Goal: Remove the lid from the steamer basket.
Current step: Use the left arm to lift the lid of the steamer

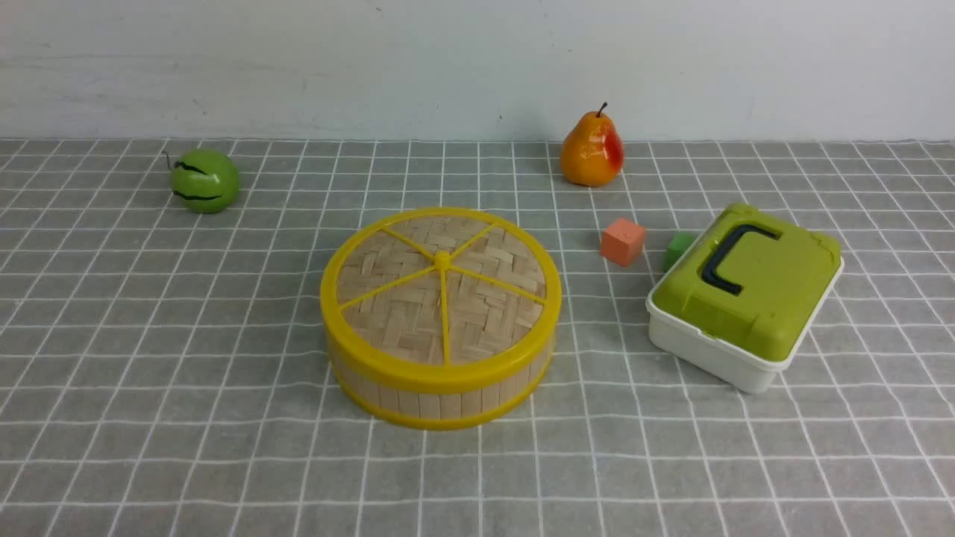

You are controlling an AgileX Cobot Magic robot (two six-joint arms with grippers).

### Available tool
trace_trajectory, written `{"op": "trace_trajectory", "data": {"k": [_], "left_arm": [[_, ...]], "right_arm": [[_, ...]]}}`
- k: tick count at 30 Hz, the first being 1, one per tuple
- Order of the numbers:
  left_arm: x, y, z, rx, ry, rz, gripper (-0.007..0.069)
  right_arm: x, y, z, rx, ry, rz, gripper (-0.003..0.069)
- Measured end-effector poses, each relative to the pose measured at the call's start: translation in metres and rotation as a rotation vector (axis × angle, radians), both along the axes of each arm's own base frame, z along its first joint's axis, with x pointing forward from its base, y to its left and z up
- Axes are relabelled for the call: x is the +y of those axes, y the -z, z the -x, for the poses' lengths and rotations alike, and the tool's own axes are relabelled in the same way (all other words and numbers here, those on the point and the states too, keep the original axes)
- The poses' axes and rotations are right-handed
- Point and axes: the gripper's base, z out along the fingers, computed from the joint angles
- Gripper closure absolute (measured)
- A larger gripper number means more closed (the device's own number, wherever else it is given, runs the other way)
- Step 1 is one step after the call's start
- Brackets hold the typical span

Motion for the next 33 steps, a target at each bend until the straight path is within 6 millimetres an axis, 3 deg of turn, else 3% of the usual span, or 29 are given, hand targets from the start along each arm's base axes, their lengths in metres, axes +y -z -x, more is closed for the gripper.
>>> {"op": "trace_trajectory", "data": {"k": [33], "left_arm": [[0.0001,0.0000,0.0000,0.000,0.000,-0.005,0.0386]], "right_arm": [[0.0000,0.0000,0.0000,0.000,0.000,0.000,0.0417]]}}
